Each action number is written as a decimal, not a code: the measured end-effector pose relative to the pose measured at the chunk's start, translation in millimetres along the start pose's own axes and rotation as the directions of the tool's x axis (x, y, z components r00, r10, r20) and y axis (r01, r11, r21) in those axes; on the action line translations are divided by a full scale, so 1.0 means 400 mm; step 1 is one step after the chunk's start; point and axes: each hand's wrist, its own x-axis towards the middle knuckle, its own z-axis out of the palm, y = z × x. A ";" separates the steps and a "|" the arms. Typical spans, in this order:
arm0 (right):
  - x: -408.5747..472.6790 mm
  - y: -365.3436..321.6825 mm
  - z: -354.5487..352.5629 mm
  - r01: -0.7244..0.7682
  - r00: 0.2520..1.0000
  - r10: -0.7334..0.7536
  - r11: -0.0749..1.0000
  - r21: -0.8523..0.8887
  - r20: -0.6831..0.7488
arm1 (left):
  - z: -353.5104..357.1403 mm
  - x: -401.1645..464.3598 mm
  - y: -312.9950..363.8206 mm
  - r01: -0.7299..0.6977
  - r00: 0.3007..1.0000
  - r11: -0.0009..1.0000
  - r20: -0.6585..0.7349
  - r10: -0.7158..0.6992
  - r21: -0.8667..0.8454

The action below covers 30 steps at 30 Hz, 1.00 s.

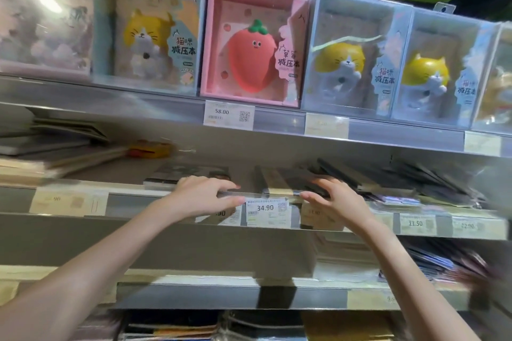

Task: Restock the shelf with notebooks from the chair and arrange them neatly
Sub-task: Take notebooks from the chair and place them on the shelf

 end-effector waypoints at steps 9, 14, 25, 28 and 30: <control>0.011 0.018 -0.008 -0.031 0.999 0.031 1.000 -0.003 0.018 | 0.018 0.041 0.119 -0.093 0.995 0.994 -0.032 0.092 -0.058; 0.010 0.019 0.014 0.015 0.999 -0.011 0.997 -0.080 0.043 | 0.024 0.053 0.171 -0.072 0.996 0.996 -0.064 0.069 -0.056; 0.027 -0.001 0.006 0.038 0.999 -0.037 0.988 0.146 -0.010 | 0.005 0.056 0.167 0.001 0.981 0.892 -0.174 -0.089 -0.452; 0.042 -0.027 0.004 0.075 0.997 -0.070 0.971 0.227 -0.031 | -0.010 0.062 0.140 -0.001 0.975 0.881 -0.198 -0.105 -0.474; 0.056 -0.043 0.011 0.112 0.993 -0.101 0.963 0.246 -0.058 | -0.025 0.058 0.122 -0.009 0.969 0.889 -0.225 -0.106 -0.458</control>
